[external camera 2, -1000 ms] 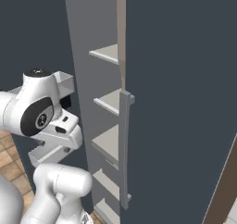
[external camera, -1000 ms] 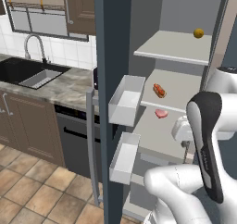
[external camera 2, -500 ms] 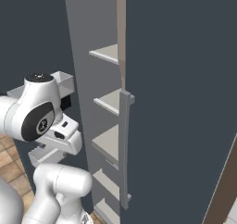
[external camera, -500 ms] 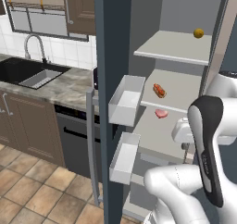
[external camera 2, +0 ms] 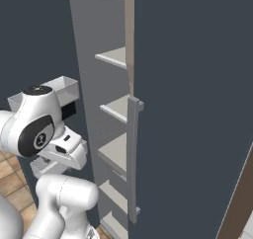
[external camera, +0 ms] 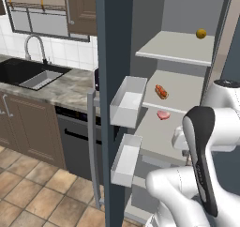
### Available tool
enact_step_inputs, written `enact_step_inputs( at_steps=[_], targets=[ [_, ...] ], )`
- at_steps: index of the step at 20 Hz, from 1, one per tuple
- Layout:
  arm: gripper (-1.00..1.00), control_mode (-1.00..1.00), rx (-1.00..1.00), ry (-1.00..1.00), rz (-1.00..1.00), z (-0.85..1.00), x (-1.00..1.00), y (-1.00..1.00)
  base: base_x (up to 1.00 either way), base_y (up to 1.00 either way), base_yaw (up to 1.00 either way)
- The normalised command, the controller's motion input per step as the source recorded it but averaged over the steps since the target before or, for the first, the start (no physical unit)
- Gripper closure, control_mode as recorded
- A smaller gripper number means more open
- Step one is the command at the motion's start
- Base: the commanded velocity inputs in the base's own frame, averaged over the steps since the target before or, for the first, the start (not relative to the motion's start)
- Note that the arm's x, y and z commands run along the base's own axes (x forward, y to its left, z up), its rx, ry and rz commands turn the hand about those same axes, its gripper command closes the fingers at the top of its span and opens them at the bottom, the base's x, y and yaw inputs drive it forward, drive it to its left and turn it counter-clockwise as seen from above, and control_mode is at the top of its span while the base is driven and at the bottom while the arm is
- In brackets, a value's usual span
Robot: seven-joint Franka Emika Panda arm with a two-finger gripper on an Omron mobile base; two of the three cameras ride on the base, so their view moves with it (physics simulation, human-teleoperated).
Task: Store the hot dog in the freezer for long-term storage. Close the freezer door after placing the cooked food.
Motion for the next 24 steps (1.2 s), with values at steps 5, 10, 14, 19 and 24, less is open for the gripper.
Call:
enact_step_inputs(
  at_steps=[5, 10, 14, 19, 24],
  targets=[
    [-1.0, -1.0, 0.0, 0.0, 0.0, 0.0, 0.0, 0.0, 0.0, 0.0, 0.0],
    [-1.0, -1.0, 0.0, 0.0, 0.0, 0.0, -0.02, 0.0, 0.0, 0.0, 0.0],
    [-1.0, -1.0, 0.0, 0.0, -0.03, 0.0, -0.31, 0.0, 0.0, 0.0, 0.0],
    [-1.0, 1.0, 0.0, 0.0, 0.0, 0.0, 0.0, 0.0, -0.45, 0.03, -0.18],
    [-1.0, 1.0, 0.0, 0.0, 0.0, 0.0, 0.0, 0.0, -0.43, 0.11, -0.26]
  ],
)
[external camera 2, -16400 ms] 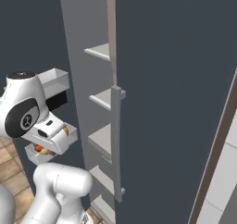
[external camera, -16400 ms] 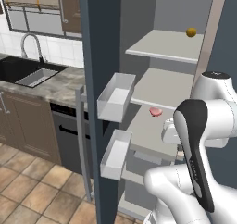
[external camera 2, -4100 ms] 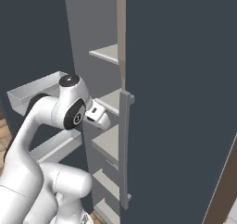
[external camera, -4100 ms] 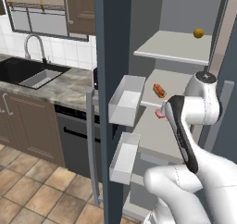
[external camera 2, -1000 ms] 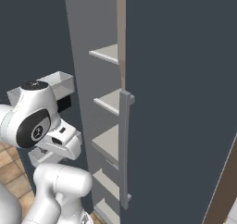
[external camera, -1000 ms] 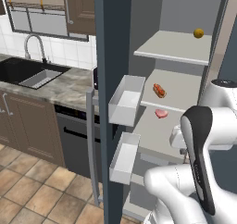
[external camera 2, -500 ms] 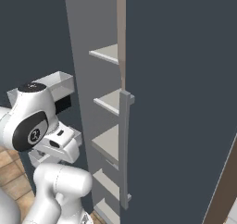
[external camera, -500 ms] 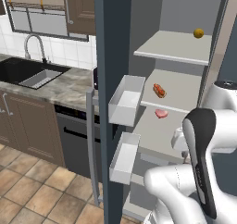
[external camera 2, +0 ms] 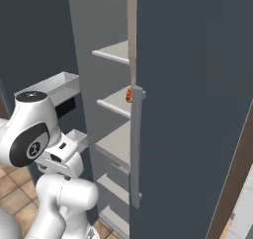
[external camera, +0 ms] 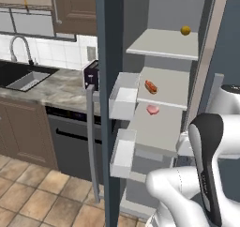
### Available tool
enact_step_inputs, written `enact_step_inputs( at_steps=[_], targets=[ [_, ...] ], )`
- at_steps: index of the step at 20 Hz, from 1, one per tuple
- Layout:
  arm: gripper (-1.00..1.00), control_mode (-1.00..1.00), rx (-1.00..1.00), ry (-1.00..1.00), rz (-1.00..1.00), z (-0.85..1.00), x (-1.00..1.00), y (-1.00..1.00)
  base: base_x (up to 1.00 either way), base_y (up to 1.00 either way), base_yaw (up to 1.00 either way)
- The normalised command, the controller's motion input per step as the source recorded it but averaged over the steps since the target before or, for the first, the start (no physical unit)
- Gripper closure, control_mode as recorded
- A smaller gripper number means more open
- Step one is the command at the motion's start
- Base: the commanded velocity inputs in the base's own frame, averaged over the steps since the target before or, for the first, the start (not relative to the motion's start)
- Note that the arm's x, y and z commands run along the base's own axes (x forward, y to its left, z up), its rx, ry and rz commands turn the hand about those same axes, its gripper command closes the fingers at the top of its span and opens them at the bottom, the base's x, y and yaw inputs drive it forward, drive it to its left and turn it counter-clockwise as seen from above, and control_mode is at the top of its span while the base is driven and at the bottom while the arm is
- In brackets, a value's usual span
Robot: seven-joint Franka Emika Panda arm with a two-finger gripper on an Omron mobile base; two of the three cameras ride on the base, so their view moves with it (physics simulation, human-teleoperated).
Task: Store the hot dog in the freezer for long-term storage. Close the freezer door after placing the cooked food.
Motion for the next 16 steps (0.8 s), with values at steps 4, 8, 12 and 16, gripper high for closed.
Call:
enact_step_inputs(
  at_steps=[4, 8, 12, 16],
  targets=[
    [-1.0, 1.0, 0.0, 0.0, 0.0, 0.0, 0.0, 0.0, -0.24, 0.19, -0.28],
    [-1.0, 1.0, 0.0, 0.0, 0.0, 0.0, 0.0, 0.0, -0.24, 0.12, -0.3],
    [-1.0, 1.0, 0.0, 0.0, 0.0, 0.0, 0.0, 0.0, -0.11, 0.07, -0.34],
    [-1.0, 1.0, 0.0, 0.0, 0.0, 0.0, 0.0, 0.0, -0.11, 0.3, -0.35]
  ],
)
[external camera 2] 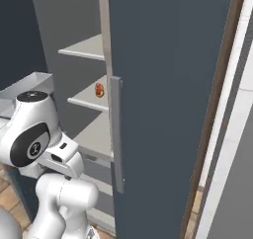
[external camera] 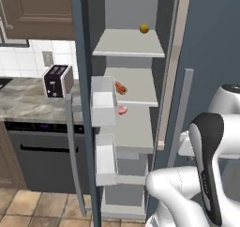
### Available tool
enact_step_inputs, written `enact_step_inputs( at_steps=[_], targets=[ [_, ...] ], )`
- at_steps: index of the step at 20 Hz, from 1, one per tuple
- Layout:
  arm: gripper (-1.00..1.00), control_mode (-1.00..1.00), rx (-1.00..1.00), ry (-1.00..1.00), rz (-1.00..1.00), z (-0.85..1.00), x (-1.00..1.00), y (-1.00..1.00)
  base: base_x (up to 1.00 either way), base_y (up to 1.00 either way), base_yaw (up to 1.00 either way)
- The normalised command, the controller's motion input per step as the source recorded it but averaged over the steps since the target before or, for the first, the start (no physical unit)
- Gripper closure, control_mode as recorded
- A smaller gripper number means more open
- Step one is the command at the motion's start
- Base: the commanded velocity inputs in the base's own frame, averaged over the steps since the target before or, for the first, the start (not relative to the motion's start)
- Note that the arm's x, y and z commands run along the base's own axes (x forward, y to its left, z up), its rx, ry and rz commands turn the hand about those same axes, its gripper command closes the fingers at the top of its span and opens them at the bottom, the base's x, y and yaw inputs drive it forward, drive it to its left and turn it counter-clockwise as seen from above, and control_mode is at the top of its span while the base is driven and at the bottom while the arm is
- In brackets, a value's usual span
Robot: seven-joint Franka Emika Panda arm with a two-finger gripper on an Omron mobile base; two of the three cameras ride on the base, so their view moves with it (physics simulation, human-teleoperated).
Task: Store the hot dog in the freezer for long-term storage. Close the freezer door after placing the cooked food.
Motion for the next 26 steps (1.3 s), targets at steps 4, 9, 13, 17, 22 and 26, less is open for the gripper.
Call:
enact_step_inputs(
  at_steps=[4, 9, 13, 17, 22, 26],
  targets=[
    [-1.0, 1.0, 0.0, 0.0, 0.0, 0.0, 0.0, 0.0, -0.04, 0.35, -0.37],
    [-1.0, 1.0, 0.0, 0.0, 0.0, 0.0, 0.0, 0.0, -0.14, 0.09, -0.33],
    [-1.0, 1.0, 0.0, 0.0, 0.0, 0.0, 0.0, 0.0, -0.29, 0.37, -0.16],
    [-1.0, 1.0, 0.0, 0.0, 0.0, 0.0, 0.0, 0.0, -0.34, 0.44, -0.06],
    [-1.0, 1.0, 0.0, 0.0, 0.0, 0.0, 0.0, 0.0, -0.36, 0.14, 0.0],
    [-1.0, 1.0, 0.0, 0.0, 0.0, 0.0, 0.0, 0.0, -0.43, 0.0, 0.0]
  ],
)
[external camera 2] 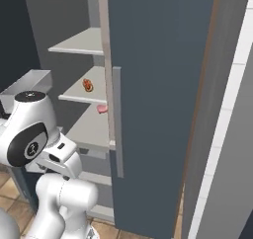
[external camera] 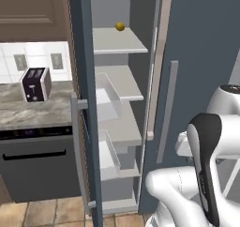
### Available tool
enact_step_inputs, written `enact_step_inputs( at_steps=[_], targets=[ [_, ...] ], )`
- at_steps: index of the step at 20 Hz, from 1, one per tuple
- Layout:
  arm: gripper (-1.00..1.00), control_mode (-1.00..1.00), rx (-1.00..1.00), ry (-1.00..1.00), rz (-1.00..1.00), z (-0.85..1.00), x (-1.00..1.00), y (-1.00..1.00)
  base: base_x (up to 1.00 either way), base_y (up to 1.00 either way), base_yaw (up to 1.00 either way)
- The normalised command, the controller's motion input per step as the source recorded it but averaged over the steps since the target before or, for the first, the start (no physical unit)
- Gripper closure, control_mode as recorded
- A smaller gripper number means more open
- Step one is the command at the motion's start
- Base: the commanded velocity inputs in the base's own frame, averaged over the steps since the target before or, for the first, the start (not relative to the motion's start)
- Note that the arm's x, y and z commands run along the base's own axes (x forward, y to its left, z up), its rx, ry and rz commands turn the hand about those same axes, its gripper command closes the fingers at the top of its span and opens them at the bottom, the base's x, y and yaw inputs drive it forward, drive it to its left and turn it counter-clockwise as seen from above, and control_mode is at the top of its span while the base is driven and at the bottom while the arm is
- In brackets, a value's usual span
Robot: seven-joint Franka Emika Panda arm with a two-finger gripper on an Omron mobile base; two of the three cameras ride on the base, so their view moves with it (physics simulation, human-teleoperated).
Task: Store the hot dog in the freezer for long-term storage. Close the freezer door after placing the cooked food.
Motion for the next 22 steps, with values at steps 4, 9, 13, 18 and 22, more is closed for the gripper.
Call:
enact_step_inputs(
  at_steps=[4, 9, 13, 18, 22],
  targets=[
    [-1.0, 1.0, 0.0, 0.0, 0.0, 0.0, 0.0, 0.0, -0.34, 0.09, 0.0],
    [-1.0, 1.0, 0.0, 0.0, 0.0, 0.0, 0.0, 0.0, -0.26, 0.12, 0.0],
    [-1.0, 1.0, 0.0, 0.0, 0.0, 0.0, 0.0, 0.0, -0.27, 0.14, -0.01],
    [-1.0, 1.0, 0.0, 0.0, 0.0, 0.0, 0.0, 0.0, -0.31, 0.35, -0.05],
    [-1.0, 1.0, 0.0, 0.0, 0.0, 0.0, 0.0, 0.0, -0.33, 0.43, -0.09]
  ],
)
